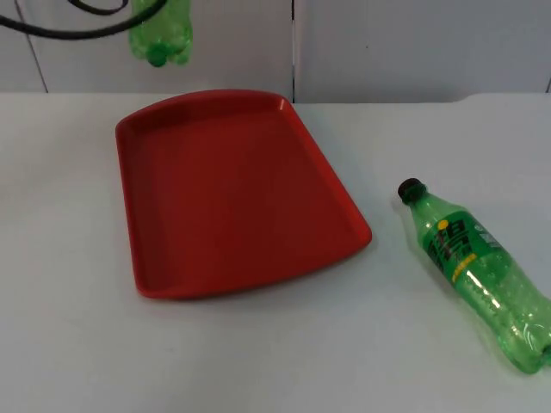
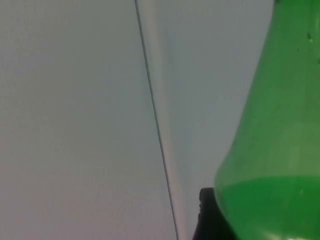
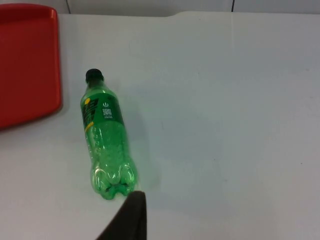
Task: Place the bottle upright on the tray.
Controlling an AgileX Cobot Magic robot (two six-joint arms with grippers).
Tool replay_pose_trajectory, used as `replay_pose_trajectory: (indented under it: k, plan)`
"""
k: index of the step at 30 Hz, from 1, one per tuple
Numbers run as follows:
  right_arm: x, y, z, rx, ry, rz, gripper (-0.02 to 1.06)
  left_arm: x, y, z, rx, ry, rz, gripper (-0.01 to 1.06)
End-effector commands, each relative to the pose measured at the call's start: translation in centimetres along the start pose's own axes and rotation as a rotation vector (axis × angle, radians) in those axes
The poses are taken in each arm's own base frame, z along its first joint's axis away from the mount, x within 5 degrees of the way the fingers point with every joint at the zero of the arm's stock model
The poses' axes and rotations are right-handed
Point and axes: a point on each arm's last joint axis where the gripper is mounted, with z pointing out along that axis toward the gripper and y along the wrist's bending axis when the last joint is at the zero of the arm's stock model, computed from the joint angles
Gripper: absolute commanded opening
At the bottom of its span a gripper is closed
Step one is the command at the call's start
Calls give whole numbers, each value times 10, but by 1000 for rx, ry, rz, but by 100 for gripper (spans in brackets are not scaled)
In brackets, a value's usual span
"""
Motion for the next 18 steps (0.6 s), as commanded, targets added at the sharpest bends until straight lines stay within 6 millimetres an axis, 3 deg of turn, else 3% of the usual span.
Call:
replay_pose_trajectory:
  k: [1, 6, 7, 18]
  plan:
    - [-1, 0, -1, 8, -10, -2, 105, -1, 4, 1, -16, -61, -5, 0]
    - [-1, 0, -1, 8, -10, -2, 105, 37, 17, 10, -142, -142, -109, 0]
    - [-1, 0, -1, 8, -10, -2, 105, 37, 17, 10, -142, -142, -109, 0]
    - [-1, 0, -1, 8, -10, -2, 105, 109, 24, 34, -143, -145, -147, 0]
